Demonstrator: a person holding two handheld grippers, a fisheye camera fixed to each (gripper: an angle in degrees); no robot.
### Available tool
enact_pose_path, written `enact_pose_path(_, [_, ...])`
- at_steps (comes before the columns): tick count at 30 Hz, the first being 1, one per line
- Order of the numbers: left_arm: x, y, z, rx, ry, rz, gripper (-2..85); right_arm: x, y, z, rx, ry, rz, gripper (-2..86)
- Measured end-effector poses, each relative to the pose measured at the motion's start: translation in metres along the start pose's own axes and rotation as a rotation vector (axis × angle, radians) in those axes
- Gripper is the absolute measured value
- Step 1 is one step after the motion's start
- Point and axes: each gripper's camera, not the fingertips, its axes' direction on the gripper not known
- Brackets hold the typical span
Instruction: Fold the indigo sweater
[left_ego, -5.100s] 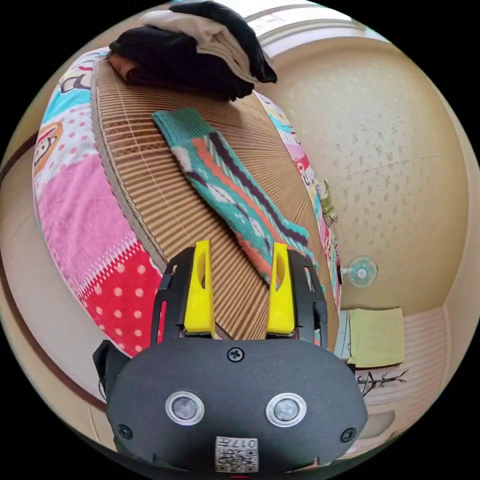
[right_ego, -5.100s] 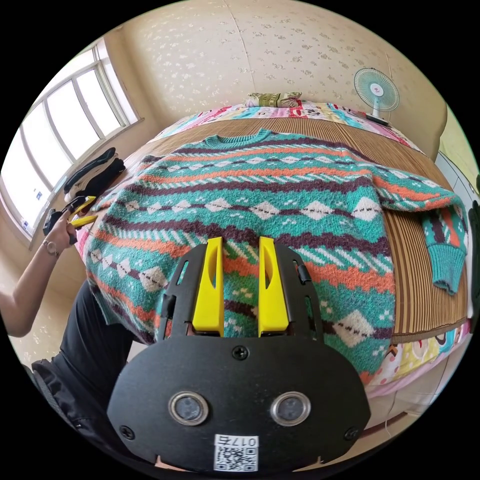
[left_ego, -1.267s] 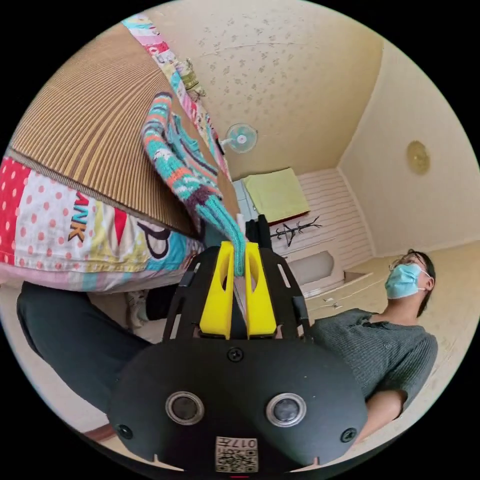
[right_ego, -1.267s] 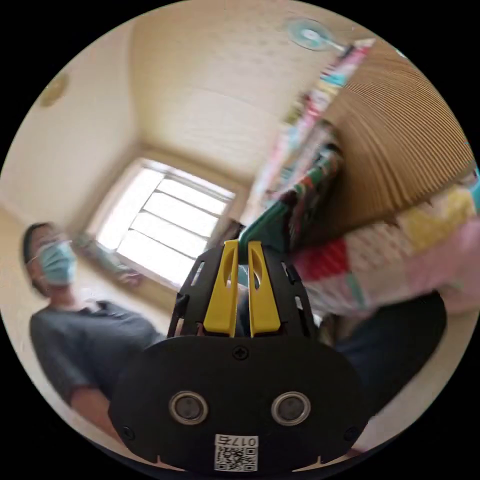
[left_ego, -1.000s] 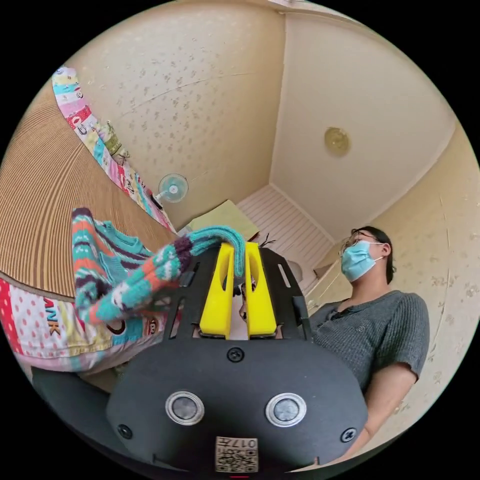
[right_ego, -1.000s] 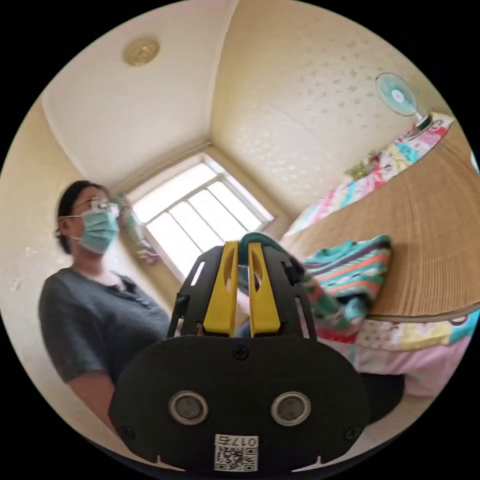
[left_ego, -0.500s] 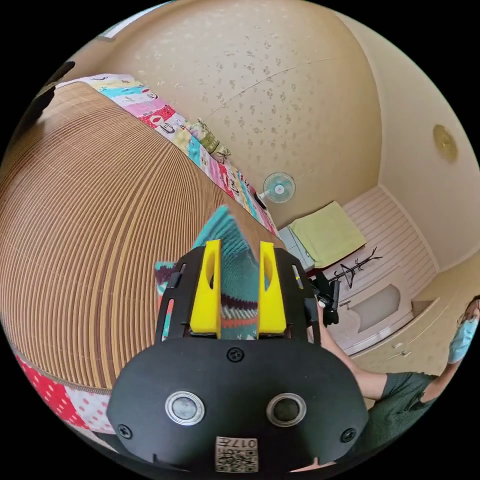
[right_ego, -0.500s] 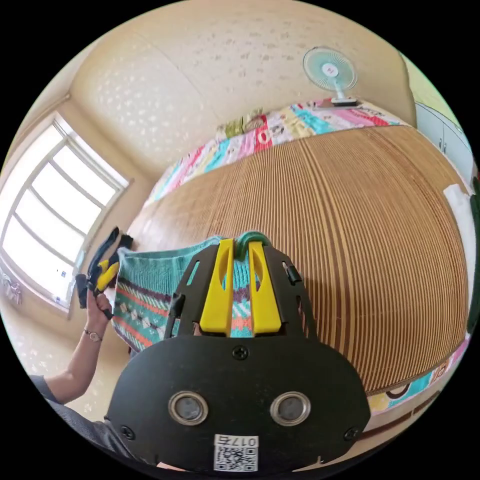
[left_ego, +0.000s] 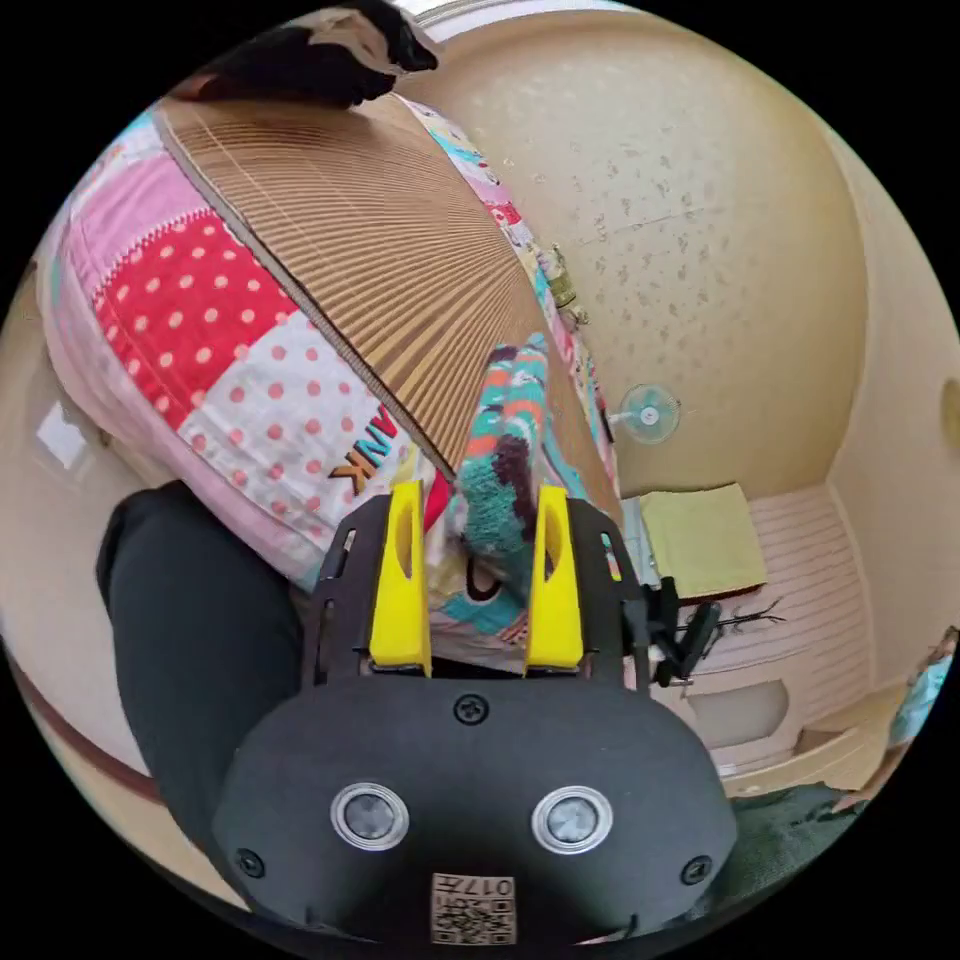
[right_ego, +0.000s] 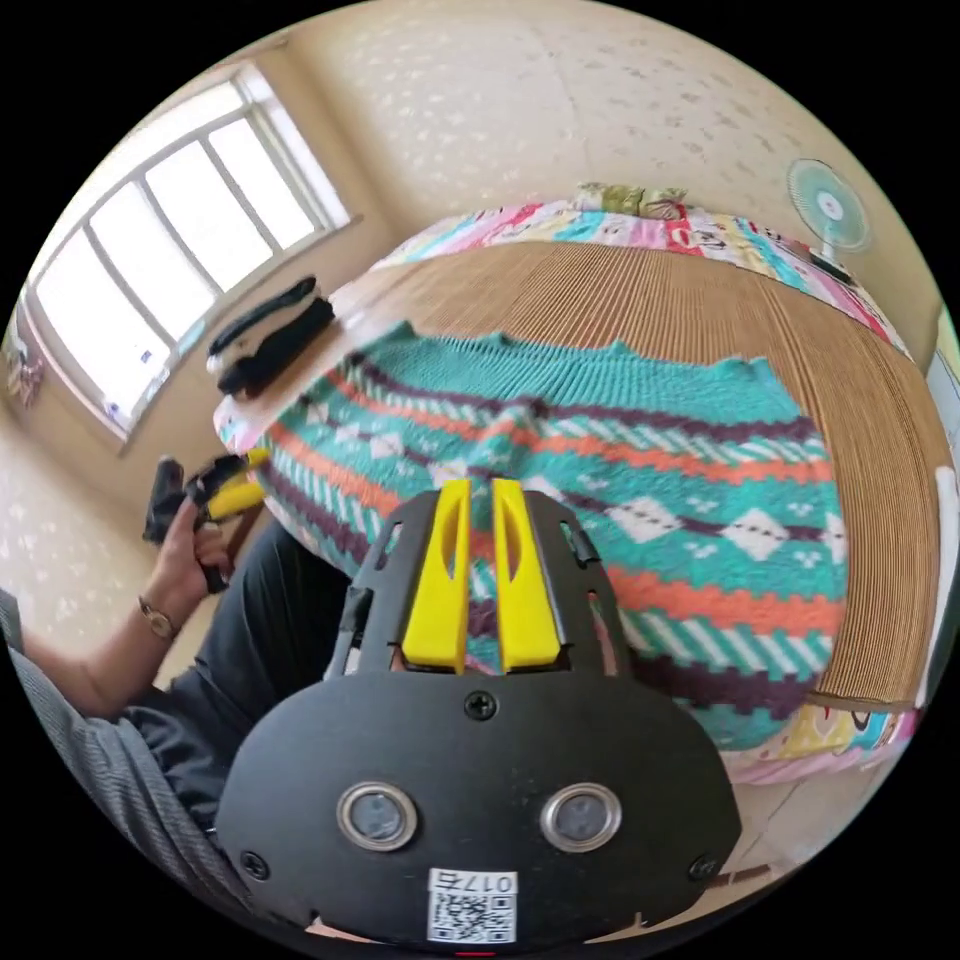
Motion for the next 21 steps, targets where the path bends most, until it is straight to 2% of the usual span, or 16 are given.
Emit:
enact_pose_path(1, [-0.004, -0.003, 0.003, -0.004, 0.075, -0.006, 10.8, -0.007, 0.005, 0.021, -0.044, 0.048, -0.003, 2.4])
enact_pose_path(3, [-0.016, -0.013, 0.012, -0.031, 0.267, -0.079, 8.7, -0.016, 0.019, 0.029, 0.046, 0.107, -0.022, 1.6])
enact_pose_path(7, [0.013, -0.033, 0.023, -0.069, 0.414, -0.021, 6.7, -0.017, 0.016, 0.033, 0.028, 0.110, 0.000, 0.7])
enact_pose_path(11, [0.134, -0.052, 0.072, -0.134, 0.546, 0.264, 6.4, -0.012, 0.007, 0.033, -0.009, 0.073, 0.031, 0.6])
enact_pose_path(15, [0.270, -0.027, 0.152, -0.286, 0.638, 0.576, 6.5, 0.003, 0.024, -0.003, 0.074, 0.063, 0.142, 0.6])
enact_pose_path(19, [0.349, 0.043, 0.227, -0.484, 0.604, 0.836, 7.5, 0.031, 0.073, -0.043, 0.142, 0.021, 0.265, 0.8])
enact_pose_path(21, [0.369, 0.098, 0.292, -0.747, 0.444, 0.955, 9.3, 0.045, 0.096, -0.053, 0.119, 0.007, 0.340, 1.0])
